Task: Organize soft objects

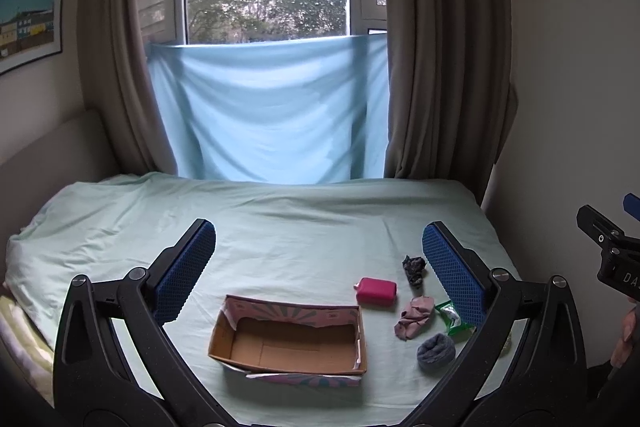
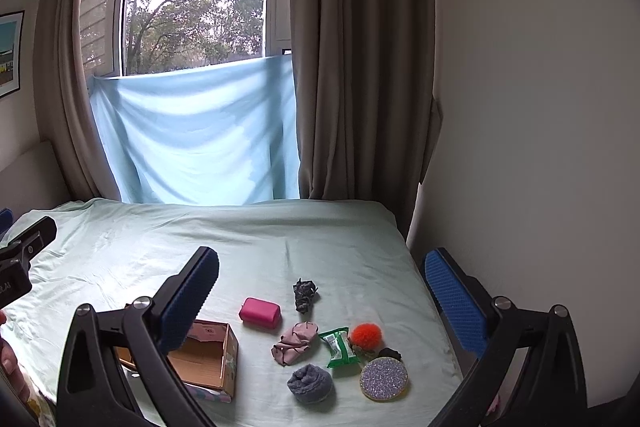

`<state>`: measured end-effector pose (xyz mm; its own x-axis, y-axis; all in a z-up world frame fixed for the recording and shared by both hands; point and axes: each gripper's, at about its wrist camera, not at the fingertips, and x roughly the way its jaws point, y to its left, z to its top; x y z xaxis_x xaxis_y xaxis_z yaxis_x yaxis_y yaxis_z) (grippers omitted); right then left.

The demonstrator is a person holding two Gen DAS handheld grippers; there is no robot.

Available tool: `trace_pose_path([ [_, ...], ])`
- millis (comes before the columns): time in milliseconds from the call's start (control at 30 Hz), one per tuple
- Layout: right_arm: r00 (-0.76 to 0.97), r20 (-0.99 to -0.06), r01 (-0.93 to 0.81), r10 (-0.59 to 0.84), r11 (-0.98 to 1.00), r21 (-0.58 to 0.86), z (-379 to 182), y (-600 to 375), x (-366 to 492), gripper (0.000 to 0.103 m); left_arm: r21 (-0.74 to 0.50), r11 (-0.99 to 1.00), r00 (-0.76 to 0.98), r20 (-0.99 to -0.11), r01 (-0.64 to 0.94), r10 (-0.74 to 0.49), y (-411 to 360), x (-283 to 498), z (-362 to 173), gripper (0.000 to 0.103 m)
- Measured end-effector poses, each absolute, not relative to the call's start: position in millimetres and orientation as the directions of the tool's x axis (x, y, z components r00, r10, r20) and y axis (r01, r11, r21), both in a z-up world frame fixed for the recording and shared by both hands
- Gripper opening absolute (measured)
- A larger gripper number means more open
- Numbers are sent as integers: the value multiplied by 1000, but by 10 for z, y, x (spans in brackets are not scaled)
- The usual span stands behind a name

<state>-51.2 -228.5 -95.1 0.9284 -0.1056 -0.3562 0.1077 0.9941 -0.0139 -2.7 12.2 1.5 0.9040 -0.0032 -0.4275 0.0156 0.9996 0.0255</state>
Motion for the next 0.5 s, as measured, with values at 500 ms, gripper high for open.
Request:
trace_pose_path([
  [500, 928, -358, 108, -106, 994, -16, -952, -2323, -468, 103, 21, 1000, 899, -437, 23, -11, 135, 25, -29, 103],
])
